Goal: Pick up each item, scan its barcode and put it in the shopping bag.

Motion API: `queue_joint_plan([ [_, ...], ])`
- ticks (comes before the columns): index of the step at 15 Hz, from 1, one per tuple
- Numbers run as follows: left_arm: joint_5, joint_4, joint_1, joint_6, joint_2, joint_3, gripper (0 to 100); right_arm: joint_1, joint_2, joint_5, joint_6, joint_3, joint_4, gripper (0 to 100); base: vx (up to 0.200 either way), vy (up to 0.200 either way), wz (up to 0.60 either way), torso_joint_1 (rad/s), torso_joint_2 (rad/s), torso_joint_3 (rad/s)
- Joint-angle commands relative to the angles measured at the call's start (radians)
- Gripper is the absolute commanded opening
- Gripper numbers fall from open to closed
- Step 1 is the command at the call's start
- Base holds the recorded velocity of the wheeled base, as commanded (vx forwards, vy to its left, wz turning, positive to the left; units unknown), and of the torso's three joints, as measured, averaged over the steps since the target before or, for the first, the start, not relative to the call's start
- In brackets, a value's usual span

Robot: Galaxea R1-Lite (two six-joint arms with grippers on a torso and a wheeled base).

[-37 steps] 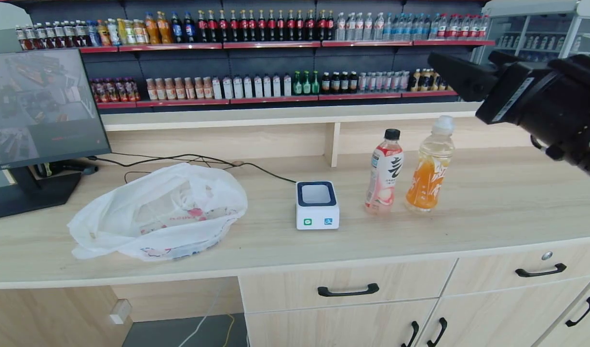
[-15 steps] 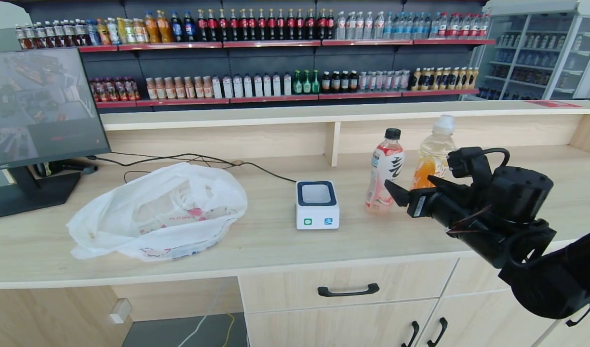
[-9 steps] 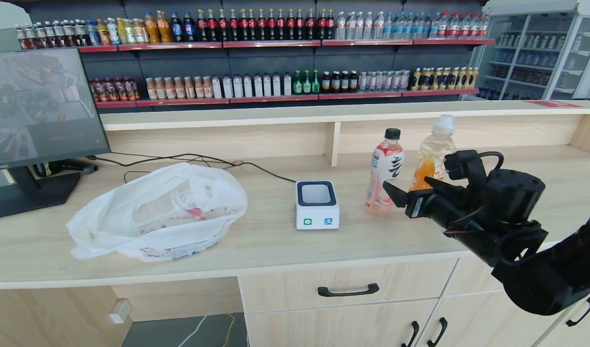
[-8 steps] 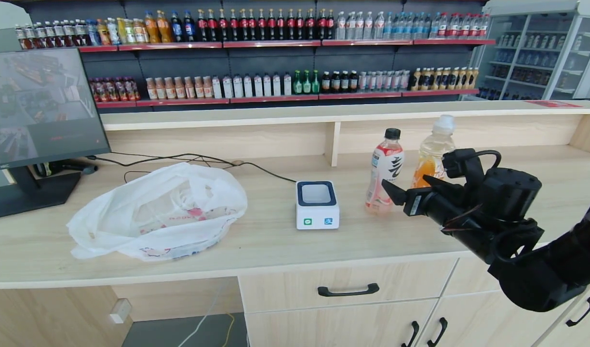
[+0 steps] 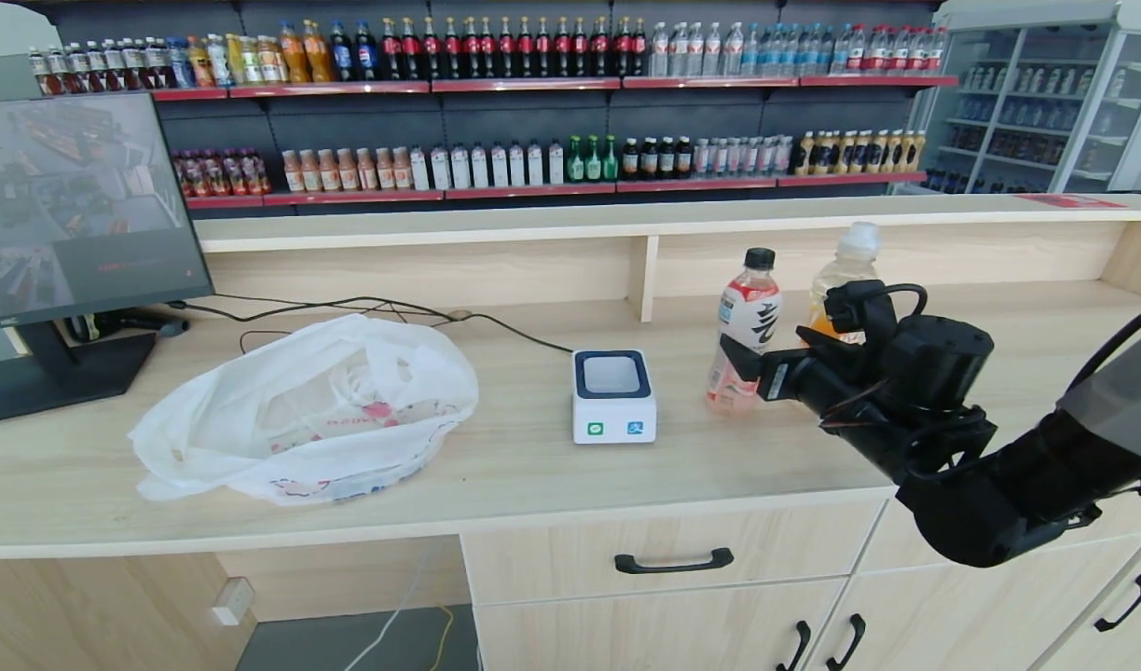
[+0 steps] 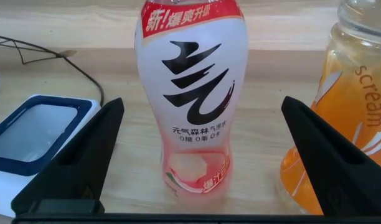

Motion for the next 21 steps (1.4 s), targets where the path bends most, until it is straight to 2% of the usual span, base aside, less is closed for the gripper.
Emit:
queue_joint_plan([
  [1, 0.000, 0.000, 0.000, 0.000, 0.000, 0.000, 100, 0.002, 0.019, 0.000, -0.002, -0.007, -0.001, 100, 0.000, 0.000, 0.00, 0.000, 0.00, 0.000],
  [13, 0.000, 0.000, 0.000, 0.000, 0.000, 0.000, 100, 0.000, 0.074, 0.000, -0.010, -0.071, -0.001, 100, 0.000, 0.000, 0.00, 0.000, 0.00, 0.000],
  [21, 0.000, 0.000, 0.000, 0.000, 0.000, 0.000, 100, -0.004, 0.135, -0.004, -0.021, -0.162, -0.001, 100, 0.000, 0.000, 0.00, 0.000, 0.00, 0.000],
])
